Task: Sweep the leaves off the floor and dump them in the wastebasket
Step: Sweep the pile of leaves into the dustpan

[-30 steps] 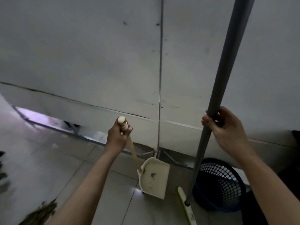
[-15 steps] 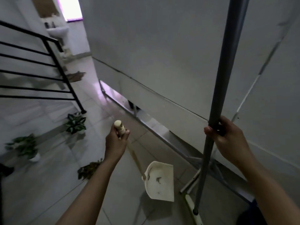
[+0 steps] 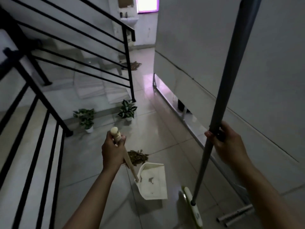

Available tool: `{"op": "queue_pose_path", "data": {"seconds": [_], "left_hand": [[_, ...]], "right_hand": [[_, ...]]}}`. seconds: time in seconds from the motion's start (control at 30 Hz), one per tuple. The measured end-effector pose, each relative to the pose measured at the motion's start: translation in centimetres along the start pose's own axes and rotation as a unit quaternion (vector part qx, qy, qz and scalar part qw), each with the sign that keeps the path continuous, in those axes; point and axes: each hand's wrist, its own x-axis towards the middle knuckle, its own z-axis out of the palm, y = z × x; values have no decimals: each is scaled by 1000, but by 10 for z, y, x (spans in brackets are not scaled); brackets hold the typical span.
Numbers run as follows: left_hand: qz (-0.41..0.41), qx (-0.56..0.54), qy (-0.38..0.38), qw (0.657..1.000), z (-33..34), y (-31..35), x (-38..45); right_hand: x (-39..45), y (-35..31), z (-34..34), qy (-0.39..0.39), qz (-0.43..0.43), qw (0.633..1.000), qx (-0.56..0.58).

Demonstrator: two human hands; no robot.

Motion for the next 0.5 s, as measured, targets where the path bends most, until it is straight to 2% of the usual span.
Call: {"op": "queue_pose_path", "data": {"seconds": [0.33,0.5], "left_hand": [[-68,10,129,989,-66,-52,54],[-65,28,177,982,-80,-64,88]], "right_hand": [[62,-32,92,-72,-95,992,-30],[107,-41,135,-108,-110,987,-39]]}}
